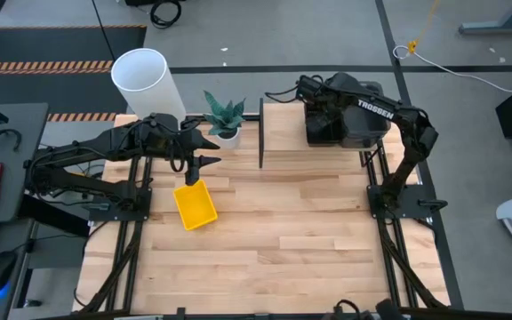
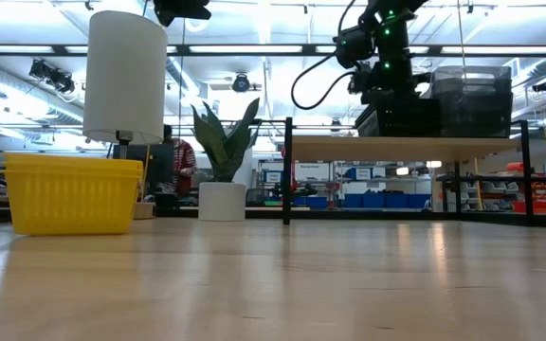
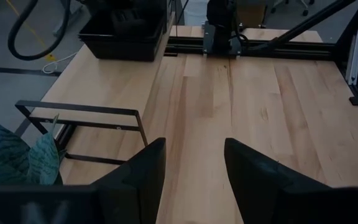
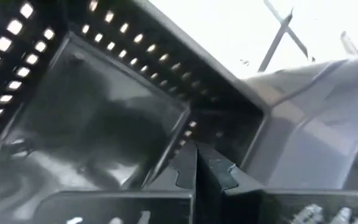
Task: Stack baskets on shelf by color
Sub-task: Put the stacked black bins on the shelf, then put the stacked yellow bins on the shelf
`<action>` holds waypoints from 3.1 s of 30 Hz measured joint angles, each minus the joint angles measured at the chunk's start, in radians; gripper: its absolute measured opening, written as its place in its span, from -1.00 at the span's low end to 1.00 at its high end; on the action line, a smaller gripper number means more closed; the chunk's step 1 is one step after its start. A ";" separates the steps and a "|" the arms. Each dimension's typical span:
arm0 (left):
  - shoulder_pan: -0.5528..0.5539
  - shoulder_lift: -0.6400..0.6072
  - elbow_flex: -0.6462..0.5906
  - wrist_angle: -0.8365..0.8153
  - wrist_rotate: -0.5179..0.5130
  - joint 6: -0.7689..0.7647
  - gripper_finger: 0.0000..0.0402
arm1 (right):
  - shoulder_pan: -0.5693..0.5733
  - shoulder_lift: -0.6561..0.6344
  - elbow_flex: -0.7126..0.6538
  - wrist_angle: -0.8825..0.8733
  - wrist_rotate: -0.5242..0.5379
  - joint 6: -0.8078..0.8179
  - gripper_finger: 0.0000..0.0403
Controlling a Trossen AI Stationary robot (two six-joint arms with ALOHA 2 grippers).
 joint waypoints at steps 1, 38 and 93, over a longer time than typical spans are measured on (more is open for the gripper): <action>0.000 0.000 0.000 0.000 0.000 0.000 -0.14 | -0.003 0.000 0.000 0.004 0.007 -0.009 -0.97; 0.090 0.085 -0.343 -0.386 0.082 -0.293 -0.14 | 0.390 0.000 0.409 0.249 -0.182 -0.111 -0.96; 0.212 0.864 0.925 -0.386 0.058 0.184 -0.90 | 0.405 -0.132 0.409 0.098 -0.056 0.269 -0.96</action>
